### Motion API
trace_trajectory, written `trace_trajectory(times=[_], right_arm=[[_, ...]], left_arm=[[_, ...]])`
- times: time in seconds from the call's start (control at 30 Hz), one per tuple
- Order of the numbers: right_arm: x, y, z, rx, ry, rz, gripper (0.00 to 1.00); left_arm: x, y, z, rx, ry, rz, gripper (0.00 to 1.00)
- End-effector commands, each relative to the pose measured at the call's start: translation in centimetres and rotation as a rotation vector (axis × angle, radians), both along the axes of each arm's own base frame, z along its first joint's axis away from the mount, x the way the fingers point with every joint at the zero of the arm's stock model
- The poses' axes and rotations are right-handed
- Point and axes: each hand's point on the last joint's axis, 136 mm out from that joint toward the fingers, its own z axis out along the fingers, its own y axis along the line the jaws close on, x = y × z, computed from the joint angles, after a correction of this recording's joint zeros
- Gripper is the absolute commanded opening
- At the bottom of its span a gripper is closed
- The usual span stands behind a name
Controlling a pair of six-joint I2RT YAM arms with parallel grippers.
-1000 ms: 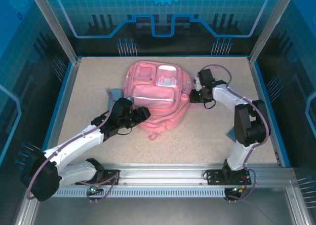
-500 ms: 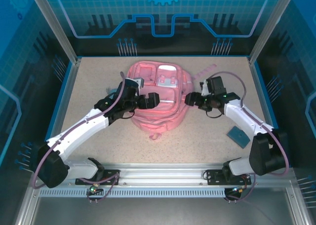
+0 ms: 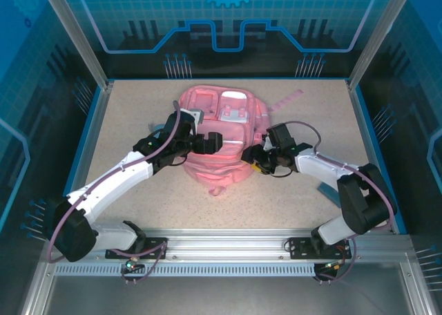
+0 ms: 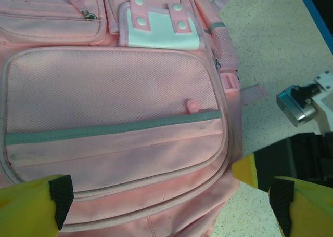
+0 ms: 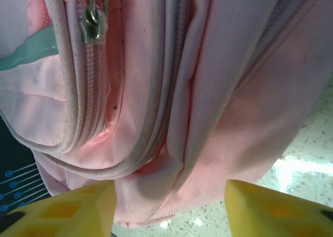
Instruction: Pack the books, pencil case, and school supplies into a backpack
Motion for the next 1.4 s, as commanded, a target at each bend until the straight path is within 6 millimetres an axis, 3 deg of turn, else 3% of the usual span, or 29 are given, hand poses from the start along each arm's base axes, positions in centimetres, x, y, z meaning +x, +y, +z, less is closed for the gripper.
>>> trace_trajectory(times=[0.0,0.17,0.27,0.53,0.6,0.7,0.77,0.87,1.03,1.2,1.37], right_arm=[[0.5,0.7,-0.1,0.016,-0.020,-0.001,0.49],[0.9,-0.3,-1.3,-0.022,-0.016,-0.007,0.19],[0.7,-1.6,-2.1,-0.065,-0.011,-0.010,0.07],[0.2,-6.9,-2.6,-0.211,-0.036,-0.025,0.02],[0.4,-6.8,-1.8,-0.180,-0.060,0.003,0.07],[0.6,-6.7,-0.5,-0.153,-0.094,0.018,0.30],[0.7,-7.9,0.1,-0.167,-0.111,-0.028,0.49],[0.8,-10.4,0.8,-0.190,-0.127,-0.110,0.63],[0.8,-13.5,1.6,-0.211,-0.148,-0.188,0.69],[0.8,-14.1,1.9,-0.209,-0.151,-0.205,0.70],[0.7,-14.1,1.8,-0.203,-0.143,-0.213,0.70]], left_arm=[[-0.6,-0.5,-0.9,0.044,0.021,-0.079,0.99],[-0.2,-1.9,-1.6,0.067,0.046,-0.152,0.99],[-0.2,-3.2,-2.0,0.130,0.036,-0.227,0.98],[-0.7,-7.6,-5.0,0.431,0.026,-0.455,0.93],[-0.4,-8.7,-5.7,0.468,0.033,-0.478,0.91],[0.2,-10.3,-6.5,0.503,0.040,-0.510,0.89],[0.8,-11.1,-7.1,0.542,0.043,-0.514,0.88],[1.6,-11.7,-8.3,0.589,0.062,-0.503,0.86],[3.2,-12.5,-9.5,0.615,0.078,-0.452,0.82],[3.9,-13.7,-10.8,0.646,0.094,-0.454,0.83],[5.2,-12.7,-12.0,0.777,0.083,-0.395,0.82]])
